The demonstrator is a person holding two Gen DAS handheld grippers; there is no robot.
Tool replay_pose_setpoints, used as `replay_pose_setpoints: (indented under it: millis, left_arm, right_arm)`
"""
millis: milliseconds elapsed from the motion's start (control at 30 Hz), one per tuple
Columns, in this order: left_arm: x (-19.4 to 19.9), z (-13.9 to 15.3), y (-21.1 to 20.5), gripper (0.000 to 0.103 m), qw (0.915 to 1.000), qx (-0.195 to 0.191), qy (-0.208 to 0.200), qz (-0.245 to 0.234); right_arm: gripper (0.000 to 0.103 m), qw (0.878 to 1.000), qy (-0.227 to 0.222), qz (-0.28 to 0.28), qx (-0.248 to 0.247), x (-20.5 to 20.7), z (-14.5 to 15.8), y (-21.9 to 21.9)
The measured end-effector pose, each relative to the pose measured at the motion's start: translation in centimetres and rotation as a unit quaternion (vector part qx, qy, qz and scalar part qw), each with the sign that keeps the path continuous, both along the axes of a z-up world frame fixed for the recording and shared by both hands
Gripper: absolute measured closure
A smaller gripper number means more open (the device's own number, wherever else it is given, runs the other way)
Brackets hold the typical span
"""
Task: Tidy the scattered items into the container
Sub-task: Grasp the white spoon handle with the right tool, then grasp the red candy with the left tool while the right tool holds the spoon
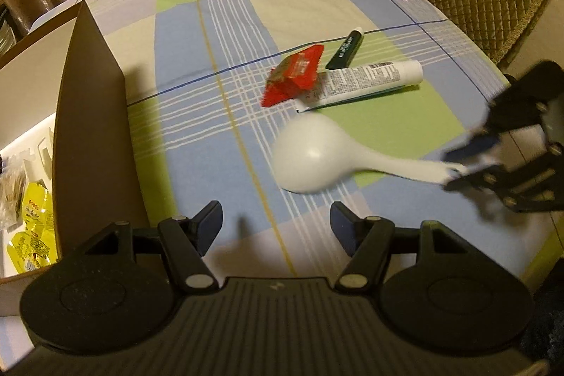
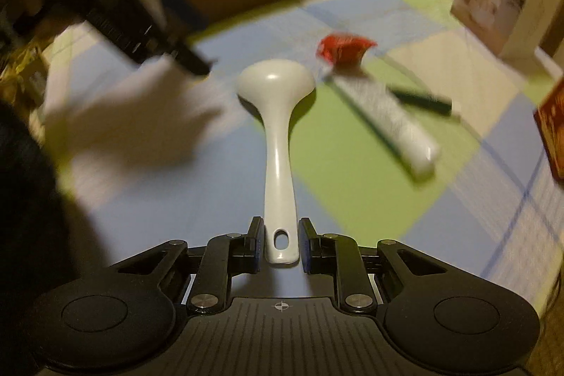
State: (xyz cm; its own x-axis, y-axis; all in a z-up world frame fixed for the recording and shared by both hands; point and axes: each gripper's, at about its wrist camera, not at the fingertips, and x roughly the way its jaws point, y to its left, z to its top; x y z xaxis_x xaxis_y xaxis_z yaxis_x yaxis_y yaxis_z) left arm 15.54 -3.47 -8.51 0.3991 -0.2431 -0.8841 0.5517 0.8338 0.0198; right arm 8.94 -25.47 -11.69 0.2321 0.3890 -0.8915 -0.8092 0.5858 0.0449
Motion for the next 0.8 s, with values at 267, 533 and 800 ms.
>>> replay_pose_setpoints:
  millis: [267, 533, 800]
  left_arm:
    - [-1.0, 0.0, -0.2, 0.039, 0.9999, -0.003, 0.003, -0.011]
    - [-1.7, 0.2, 0.7, 0.039, 1.0000, -0.004, 0.001, 0.003]
    - [-2.0, -0.1, 1.3, 0.039, 0.9999, -0.009, 0.005, 0.012]
  right_arm:
    - [0.079, 0.998, -0.015, -0.058, 0.025, -0.3, 0.9, 0.1]
    - [0.079, 0.997, -0.033, -0.055, 0.034, 1.1, -0.4, 4.0]
    - [0.079, 0.995, -0.054, -0.064, 0.053, 1.5, -1.0, 4.9]
